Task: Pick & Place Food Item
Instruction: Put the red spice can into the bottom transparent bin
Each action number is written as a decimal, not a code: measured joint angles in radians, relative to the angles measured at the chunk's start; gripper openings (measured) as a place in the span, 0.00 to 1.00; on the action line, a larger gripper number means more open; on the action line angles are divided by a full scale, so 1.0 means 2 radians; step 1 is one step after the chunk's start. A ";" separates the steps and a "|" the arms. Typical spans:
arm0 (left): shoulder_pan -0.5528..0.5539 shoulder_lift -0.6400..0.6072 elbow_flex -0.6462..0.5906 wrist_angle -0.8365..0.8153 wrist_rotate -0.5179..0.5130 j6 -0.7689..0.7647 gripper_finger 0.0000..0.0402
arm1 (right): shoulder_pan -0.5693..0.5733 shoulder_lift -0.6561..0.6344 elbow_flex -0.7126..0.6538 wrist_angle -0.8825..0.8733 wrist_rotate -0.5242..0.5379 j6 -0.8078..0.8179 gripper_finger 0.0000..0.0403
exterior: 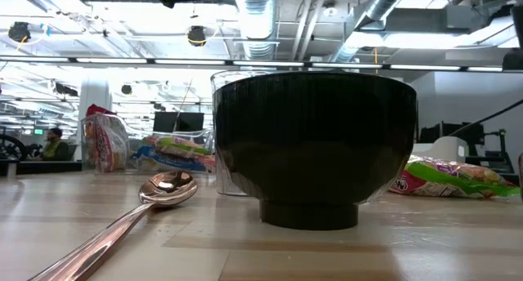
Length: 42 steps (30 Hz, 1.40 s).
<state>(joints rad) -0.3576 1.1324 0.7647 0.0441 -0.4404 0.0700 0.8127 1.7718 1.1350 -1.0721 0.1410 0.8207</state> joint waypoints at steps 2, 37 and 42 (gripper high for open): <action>0.000 0.000 0.000 0.000 0.000 0.000 0.64 | 0.000 0.000 0.013 -0.004 0.008 0.000 0.69; 0.000 0.000 0.000 -0.005 0.001 -0.012 0.64 | 0.023 0.002 0.101 0.014 0.092 -0.370 0.96; 0.000 0.000 0.000 -0.011 0.001 -0.026 0.64 | 0.021 0.006 0.101 0.020 0.098 -0.420 0.96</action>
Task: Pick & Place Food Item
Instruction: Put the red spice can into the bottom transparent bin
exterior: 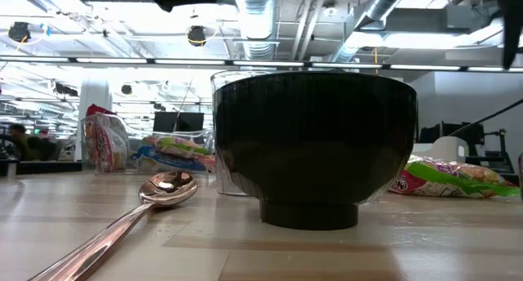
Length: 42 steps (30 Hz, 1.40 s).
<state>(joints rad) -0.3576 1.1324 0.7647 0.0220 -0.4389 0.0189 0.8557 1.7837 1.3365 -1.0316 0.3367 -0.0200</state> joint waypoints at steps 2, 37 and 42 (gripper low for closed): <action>0.000 0.000 0.000 -0.001 0.000 -0.001 0.64 | 0.000 0.003 0.000 0.000 0.000 -0.019 0.96; 0.000 0.000 0.000 -0.002 0.000 -0.003 0.64 | -0.037 0.052 -0.009 0.019 -0.090 -0.099 0.99; 0.000 0.000 0.000 -0.002 0.000 -0.003 0.64 | -0.039 0.052 -0.009 0.019 -0.091 -0.100 0.99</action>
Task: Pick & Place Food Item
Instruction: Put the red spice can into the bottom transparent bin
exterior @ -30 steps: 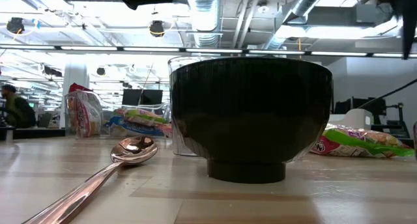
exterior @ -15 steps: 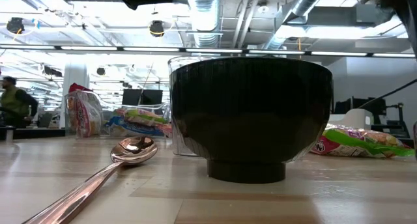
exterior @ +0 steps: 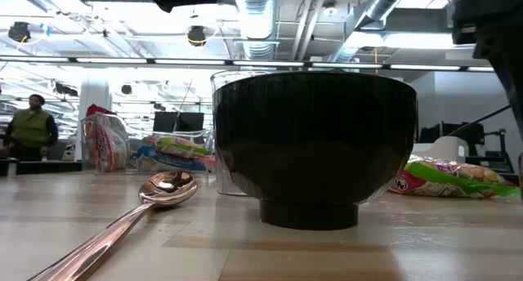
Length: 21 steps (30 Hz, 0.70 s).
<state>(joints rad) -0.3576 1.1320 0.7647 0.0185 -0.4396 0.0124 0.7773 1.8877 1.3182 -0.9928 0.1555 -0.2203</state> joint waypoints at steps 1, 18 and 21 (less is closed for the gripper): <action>0.000 0.000 0.000 0.000 0.000 -0.001 0.64 | -0.001 0.000 0.000 0.001 0.000 0.000 0.99; 0.000 0.000 0.000 -0.001 0.000 -0.001 0.64 | -0.028 0.000 -0.021 -0.006 0.000 -0.008 0.96; 0.000 0.000 0.000 -0.001 0.000 -0.001 0.64 | -0.030 0.000 -0.021 -0.006 -0.003 -0.001 0.94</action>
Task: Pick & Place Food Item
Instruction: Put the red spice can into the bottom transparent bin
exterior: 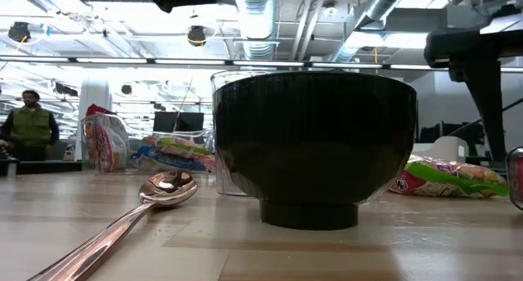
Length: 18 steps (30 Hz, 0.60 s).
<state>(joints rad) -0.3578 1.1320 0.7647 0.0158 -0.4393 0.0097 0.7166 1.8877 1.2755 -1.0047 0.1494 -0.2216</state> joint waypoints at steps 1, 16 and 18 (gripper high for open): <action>0.000 0.000 0.000 0.000 0.000 0.000 0.64 | -0.001 0.000 0.000 0.001 -0.005 0.003 0.93; 0.000 0.000 0.000 0.000 0.000 0.000 0.64 | 0.005 0.000 0.000 0.020 -0.033 0.027 0.85; 0.000 0.000 0.000 0.000 0.000 0.000 0.64 | 0.005 -0.001 0.000 0.022 -0.035 0.044 0.81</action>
<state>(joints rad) -0.3580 1.1320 0.7647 0.0154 -0.4393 0.0101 0.7261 1.8864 1.2755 -0.9615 0.0787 -0.1343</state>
